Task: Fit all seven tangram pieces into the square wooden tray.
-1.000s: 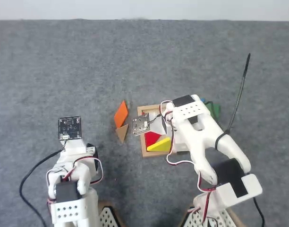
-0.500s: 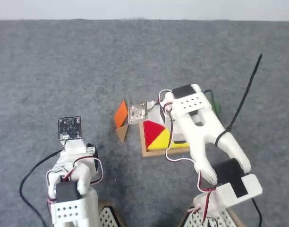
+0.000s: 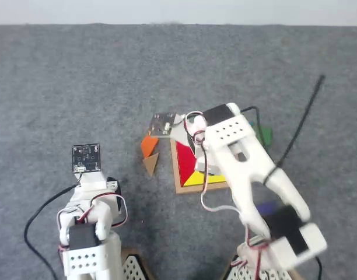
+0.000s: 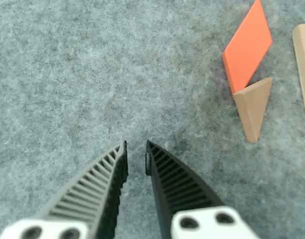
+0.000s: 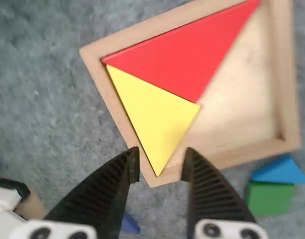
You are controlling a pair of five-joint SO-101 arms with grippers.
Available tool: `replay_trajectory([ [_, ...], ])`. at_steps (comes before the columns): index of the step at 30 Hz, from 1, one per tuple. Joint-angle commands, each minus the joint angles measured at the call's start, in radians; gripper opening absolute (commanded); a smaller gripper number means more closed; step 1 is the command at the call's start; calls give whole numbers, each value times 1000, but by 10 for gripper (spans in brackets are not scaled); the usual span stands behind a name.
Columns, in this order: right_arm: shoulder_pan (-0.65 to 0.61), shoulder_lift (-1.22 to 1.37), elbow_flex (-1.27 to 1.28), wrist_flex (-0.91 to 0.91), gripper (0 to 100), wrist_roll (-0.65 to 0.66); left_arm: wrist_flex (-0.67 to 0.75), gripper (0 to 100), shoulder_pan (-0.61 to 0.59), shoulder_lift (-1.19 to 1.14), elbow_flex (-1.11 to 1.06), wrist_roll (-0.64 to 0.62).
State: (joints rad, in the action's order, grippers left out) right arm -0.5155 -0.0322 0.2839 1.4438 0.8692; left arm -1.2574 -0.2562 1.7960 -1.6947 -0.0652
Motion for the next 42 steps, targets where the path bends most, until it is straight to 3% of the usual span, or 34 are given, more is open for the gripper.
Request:
replay_trajectory([
  [1,28,-239,23,21,74,-146,-5,57,-5,18,12,-9],
  [5,127,-375,203,-36,74,-236,-5,57,-5,18,12,-9],
  [9,239,-472,416,-217,74,-381,-5,57,-5,18,12,-9],
  [19,291,-513,658,-450,74,-591,-5,57,-5,18,12,-9],
  [33,292,-504,842,-716,74,-614,-5,58,2,18,12,-8],
  [38,328,-515,841,-722,74,-614,8,58,17,20,12,0],
  [40,389,-533,832,-716,74,-615,14,58,58,20,12,63],
  [42,456,-582,825,-688,74,-617,63,58,43,20,18,242],
])
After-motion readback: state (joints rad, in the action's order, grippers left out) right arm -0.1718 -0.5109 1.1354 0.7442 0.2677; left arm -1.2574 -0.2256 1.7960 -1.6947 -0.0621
